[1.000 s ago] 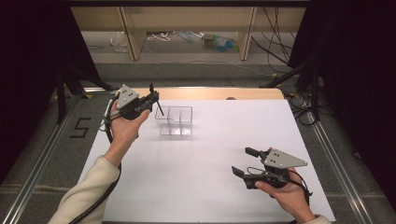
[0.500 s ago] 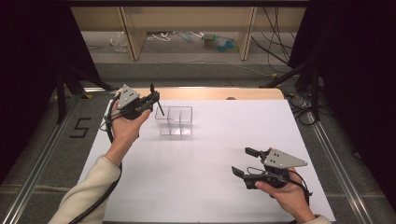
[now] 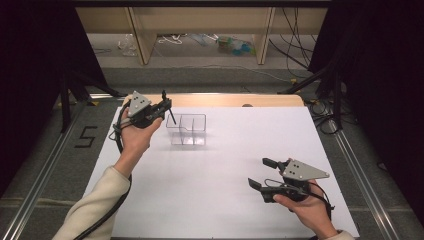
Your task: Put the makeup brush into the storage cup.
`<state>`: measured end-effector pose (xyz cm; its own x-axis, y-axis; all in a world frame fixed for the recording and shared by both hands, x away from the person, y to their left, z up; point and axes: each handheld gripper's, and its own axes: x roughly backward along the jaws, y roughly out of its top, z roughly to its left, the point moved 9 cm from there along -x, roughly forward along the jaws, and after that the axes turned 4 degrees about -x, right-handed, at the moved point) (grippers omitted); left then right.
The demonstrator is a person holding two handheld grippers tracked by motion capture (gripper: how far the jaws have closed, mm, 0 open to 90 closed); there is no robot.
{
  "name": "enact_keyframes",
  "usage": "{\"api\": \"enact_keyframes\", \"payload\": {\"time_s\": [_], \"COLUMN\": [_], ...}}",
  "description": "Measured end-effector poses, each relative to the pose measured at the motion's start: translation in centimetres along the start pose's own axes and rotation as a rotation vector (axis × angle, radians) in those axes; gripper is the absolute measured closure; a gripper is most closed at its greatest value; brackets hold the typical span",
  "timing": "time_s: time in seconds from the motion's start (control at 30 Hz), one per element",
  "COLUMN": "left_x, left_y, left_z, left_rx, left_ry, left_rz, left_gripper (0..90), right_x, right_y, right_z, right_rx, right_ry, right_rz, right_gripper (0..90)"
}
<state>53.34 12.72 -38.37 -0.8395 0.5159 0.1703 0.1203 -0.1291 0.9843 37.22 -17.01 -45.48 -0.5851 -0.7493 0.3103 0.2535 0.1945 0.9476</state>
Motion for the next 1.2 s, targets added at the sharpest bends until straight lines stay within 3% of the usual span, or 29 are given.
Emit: {"api": "enact_keyframes", "payload": {"time_s": [0.27,0.3,0.4,1.2], "left_x": [-0.2,-0.2,-0.2,-0.8], "left_y": [-0.4,-0.4,-0.4,-1.1], "left_z": [0.2,0.2,0.3,0.3], "left_rx": [-0.002,0.000,-0.003,-0.005], "left_ry": [0.003,0.004,0.006,0.010], "left_rz": [0.010,0.009,0.012,0.024], "left_gripper": [85.0,85.0,85.0,85.0], "right_x": [0.1,-0.1,-0.1,-0.1], "right_y": [-0.1,0.0,0.0,0.0], "right_z": [-0.1,0.0,0.0,0.0], "right_rx": [0.005,0.002,0.002,-0.005], "right_ry": [-0.009,0.000,-0.001,0.002], "right_rz": [0.020,-0.005,-0.008,-0.001], "right_gripper": [19.7,19.7,19.7,19.8]}}
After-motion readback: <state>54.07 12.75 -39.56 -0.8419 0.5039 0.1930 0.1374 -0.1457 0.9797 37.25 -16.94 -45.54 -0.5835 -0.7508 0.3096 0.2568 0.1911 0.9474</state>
